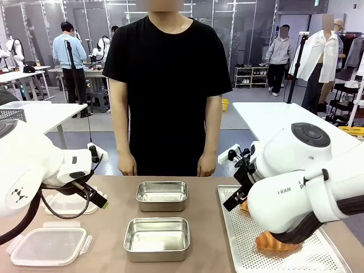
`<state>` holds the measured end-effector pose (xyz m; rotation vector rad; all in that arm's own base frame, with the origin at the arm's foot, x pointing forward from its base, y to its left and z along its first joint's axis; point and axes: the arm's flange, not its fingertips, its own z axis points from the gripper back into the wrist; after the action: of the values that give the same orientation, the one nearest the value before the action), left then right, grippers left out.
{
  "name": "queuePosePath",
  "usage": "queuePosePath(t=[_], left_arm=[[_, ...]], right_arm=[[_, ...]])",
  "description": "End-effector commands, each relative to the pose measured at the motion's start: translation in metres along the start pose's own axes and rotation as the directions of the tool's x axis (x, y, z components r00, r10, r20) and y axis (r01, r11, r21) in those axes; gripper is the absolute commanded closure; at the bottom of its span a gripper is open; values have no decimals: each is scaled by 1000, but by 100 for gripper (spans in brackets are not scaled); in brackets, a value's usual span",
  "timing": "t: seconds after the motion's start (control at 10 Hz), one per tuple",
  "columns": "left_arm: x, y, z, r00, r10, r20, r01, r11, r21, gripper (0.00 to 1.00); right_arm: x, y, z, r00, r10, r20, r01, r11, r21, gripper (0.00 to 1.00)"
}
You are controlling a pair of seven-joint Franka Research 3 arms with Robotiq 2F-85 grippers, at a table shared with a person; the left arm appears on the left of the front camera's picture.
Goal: Place the bread into the airtight container.
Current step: Pick up a Butter Roll and place it into an empty Airtight Container.
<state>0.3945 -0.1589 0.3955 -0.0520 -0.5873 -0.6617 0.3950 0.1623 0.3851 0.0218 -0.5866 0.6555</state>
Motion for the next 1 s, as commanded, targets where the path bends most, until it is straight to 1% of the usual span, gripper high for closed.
queuePosePath(t=[0.0, 0.1, 0.2, 0.4, 0.5, 0.7, 0.9], left_arm=[[6, 1, 41, 999, -33, -17, 32, 999, -44, 0], [9, 1, 67, 999, -20, -40, 19, 999, -32, 0], [13, 2, 102, 999, -18, -49, 15, 998, -54, 0], [23, 11, 198, 999, 9, -45, -13, 995, -95, 0], [23, 13, 247, 1000, 17, -22, -19, 996, -90, 0], [17, 12, 335, 998, 45, 47, -40, 994, -97, 0], [8, 11, 386, 989, 90, 115, -79, 992, -102, 0]], right_arm=[[11, -27, 41, 1000, -24, -11, 24, 999, 27, 0], [15, -42, 64, 999, -34, -26, 35, 999, 42, 0], [19, -61, 96, 999, -40, -35, 41, 998, 47, 0], [14, -104, 177, 998, -29, -47, 34, 993, 115, 0], [7, -122, 215, 999, -28, -34, 33, 990, 137, 0], [-14, -140, 289, 998, -38, 42, 32, 991, 133, 0], [-28, -136, 340, 993, -30, 117, 17, 993, 115, 0]])
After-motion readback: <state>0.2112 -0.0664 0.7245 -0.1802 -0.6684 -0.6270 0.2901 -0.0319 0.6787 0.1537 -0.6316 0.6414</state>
